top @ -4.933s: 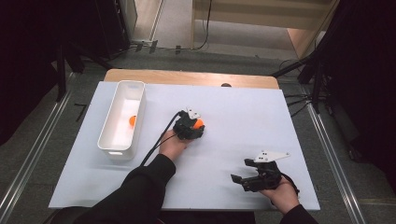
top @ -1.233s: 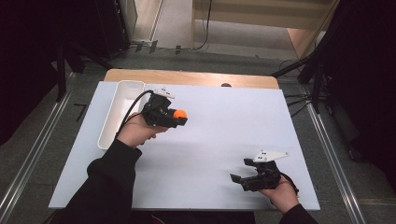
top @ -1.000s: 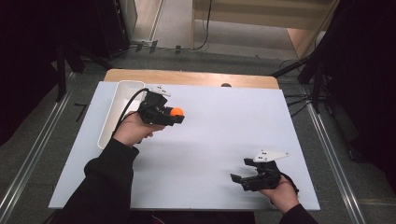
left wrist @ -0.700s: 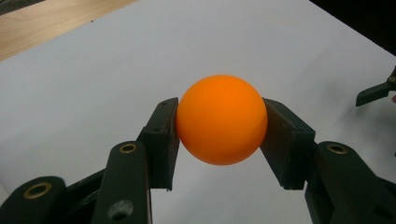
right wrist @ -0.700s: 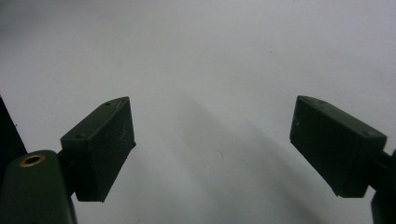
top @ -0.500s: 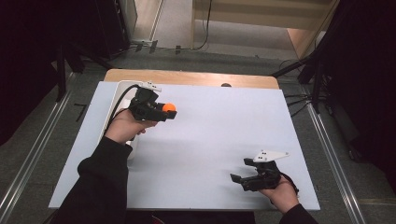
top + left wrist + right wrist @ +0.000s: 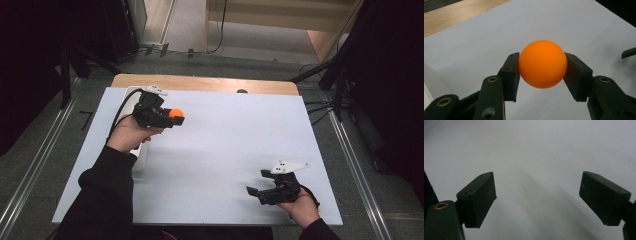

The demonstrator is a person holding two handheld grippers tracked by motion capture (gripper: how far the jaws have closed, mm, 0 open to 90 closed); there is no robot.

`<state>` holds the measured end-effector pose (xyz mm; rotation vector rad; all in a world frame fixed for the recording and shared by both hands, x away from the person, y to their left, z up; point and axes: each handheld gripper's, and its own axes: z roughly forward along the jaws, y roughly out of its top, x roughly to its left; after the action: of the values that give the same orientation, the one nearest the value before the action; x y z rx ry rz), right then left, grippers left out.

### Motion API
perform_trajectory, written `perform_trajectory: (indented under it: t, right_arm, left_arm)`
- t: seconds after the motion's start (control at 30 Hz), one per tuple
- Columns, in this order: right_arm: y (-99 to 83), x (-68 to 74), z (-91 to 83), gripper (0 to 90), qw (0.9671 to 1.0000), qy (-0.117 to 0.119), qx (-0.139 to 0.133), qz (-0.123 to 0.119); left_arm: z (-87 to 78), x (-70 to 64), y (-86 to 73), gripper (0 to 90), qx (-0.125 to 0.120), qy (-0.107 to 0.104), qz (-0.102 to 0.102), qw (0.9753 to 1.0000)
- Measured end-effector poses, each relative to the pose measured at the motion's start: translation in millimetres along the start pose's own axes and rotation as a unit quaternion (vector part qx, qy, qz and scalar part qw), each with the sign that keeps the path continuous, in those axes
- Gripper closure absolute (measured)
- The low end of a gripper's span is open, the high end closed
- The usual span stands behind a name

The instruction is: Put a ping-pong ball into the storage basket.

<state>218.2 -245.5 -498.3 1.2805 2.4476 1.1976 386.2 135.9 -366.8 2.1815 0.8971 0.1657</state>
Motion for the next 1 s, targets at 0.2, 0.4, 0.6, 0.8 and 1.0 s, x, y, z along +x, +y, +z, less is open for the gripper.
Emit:
perform_trajectory:
  t: [0.2,0.4,0.6,0.8,1.0]
  right_arm:
    - [0.0,0.1,0.2,12.4,1.0,0.001,0.0,0.003]
    - [-0.1,0.0,0.3,12.4,1.0,0.001,0.0,0.002]
    - [-0.1,0.0,0.4,12.4,1.0,0.001,0.0,0.002]
    - [0.0,0.0,0.7,12.4,1.0,0.0,0.001,0.002]
    - [0.1,0.1,0.6,12.4,1.0,0.0,0.0,0.002]
  left_arm:
    - [-3.5,5.3,-0.9,50.3,-0.004,0.007,-0.008,0.9999]
    - [-9.2,10.4,-1.4,50.3,-0.006,0.024,-0.011,0.9996]
    - [-13.6,16.7,-2.7,50.3,-0.012,0.03,-0.02,0.9993]
    - [-17.8,23.4,-3.9,50.3,-0.017,0.04,-0.029,0.9986]
    - [-21.9,29.9,-4.7,50.3,-0.026,0.061,-0.042,0.9969]
